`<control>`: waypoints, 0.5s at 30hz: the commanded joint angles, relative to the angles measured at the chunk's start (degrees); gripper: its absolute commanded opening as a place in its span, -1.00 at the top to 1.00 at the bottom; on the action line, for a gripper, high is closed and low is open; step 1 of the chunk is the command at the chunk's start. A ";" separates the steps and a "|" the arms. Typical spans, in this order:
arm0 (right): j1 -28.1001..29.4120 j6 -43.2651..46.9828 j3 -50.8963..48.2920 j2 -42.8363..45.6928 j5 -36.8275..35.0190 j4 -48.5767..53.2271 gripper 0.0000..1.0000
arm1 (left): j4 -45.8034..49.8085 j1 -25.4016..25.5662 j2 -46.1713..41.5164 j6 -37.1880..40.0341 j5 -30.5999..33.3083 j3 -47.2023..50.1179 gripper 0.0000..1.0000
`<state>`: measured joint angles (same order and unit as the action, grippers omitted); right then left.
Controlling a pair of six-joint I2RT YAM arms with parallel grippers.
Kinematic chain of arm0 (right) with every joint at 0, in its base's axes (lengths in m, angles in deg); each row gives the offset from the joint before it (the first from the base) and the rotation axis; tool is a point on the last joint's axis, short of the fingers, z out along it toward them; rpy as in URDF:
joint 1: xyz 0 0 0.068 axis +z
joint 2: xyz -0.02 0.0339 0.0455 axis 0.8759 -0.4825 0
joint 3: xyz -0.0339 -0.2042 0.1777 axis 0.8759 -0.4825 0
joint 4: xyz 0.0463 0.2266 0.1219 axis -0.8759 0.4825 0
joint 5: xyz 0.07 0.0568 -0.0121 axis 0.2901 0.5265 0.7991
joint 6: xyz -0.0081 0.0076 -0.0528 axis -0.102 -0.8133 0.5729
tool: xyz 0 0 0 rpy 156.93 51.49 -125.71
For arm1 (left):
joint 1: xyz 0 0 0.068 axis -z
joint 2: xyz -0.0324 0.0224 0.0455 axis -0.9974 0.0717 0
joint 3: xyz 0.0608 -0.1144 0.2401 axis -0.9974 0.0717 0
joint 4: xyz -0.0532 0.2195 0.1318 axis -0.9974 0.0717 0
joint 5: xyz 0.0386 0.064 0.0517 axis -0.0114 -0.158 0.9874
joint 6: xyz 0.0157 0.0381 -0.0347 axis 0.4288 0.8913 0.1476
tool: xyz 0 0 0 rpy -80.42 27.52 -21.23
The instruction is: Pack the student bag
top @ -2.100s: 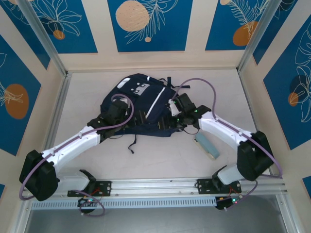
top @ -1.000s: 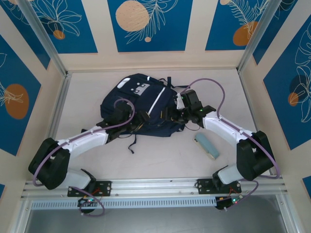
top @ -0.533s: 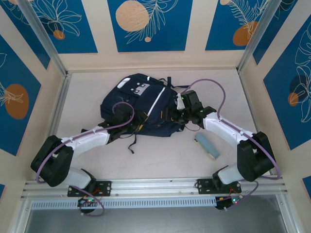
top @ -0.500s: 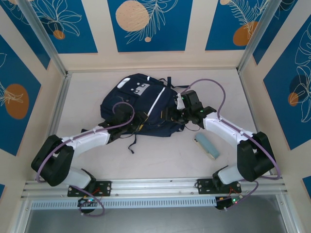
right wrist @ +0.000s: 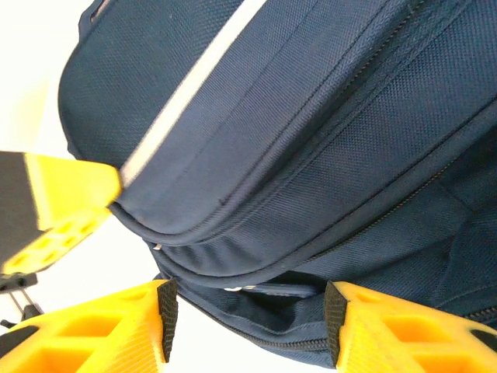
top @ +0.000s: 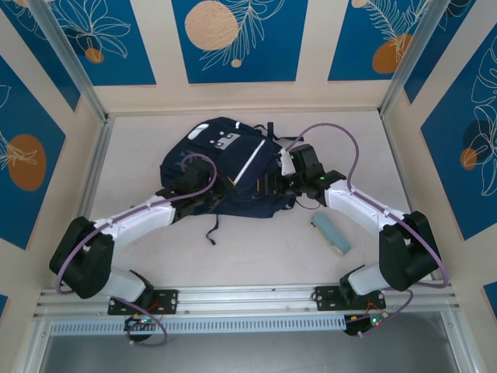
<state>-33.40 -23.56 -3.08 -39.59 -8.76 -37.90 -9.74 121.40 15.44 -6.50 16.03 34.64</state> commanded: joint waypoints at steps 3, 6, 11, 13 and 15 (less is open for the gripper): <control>0.77 7.09 -0.08 1.06 5.10 -1.96 -0.20 | 2.08 -1.61 -5.69 6.36 1.14 -3.89 1.00; 1.24 8.35 0.36 0.00 9.08 -2.67 -0.34 | 2.37 -2.91 -6.91 6.55 -0.16 -4.33 1.00; 2.80 9.41 -0.28 -1.26 13.25 -4.65 -0.59 | 1.83 -5.69 -7.49 6.36 -3.30 -5.83 1.00; 3.92 9.94 -0.92 -1.80 12.89 -5.78 -0.61 | 1.78 -6.45 -7.35 6.42 -4.46 -6.84 1.00; 4.62 9.80 -1.92 -2.44 11.75 -7.30 -0.62 | 2.11 -7.09 -7.27 6.74 -5.15 -7.68 1.00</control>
<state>-29.80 -15.54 -3.40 -40.86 1.47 -42.64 -2.88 115.87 11.04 -2.58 11.97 31.67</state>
